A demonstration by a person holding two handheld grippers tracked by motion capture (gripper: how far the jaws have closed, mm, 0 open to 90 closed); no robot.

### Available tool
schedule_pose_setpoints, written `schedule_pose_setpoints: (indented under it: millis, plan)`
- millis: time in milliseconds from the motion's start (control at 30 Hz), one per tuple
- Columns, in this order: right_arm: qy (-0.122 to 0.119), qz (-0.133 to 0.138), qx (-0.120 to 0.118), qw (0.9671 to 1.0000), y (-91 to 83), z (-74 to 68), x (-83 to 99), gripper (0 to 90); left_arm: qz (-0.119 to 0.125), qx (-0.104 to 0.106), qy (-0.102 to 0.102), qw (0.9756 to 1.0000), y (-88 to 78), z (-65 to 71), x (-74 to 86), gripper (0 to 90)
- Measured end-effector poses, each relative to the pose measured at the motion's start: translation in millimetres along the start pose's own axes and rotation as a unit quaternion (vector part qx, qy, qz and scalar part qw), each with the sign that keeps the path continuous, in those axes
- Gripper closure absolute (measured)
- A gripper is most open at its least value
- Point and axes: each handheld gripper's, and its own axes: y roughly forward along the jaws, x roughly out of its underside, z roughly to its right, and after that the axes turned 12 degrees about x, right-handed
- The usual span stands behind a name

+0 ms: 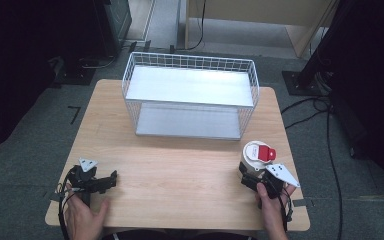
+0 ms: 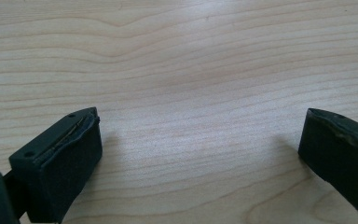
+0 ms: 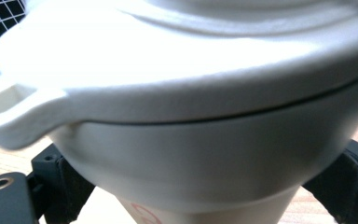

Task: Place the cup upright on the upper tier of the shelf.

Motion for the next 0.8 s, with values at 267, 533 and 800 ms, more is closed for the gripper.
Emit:
schedule_pose_setpoints:
  millis: [267, 533, 800]
  plan:
    - [0.004, 0.014, -0.001, 0.9999, 2.8, -1.6, -0.5, 6.2, 0.0, 0.0, 0.0, 1.0, 0.0, 0.0, 0.0, 0.0]
    - [-0.001, 0.024, 0.001, 0.9997, 2.6, -3.1, -1.4, 6.4, 0.0, 0.0, 0.0, 1.0, 0.0, -0.1, 0.0, 0.0]
    - [0.006, 0.028, -0.016, 0.9995, -0.2, -5.3, -1.7, 7.4, 0.0, 0.0, 0.0, 1.0, 0.0, 0.0, 0.0, 0.0]
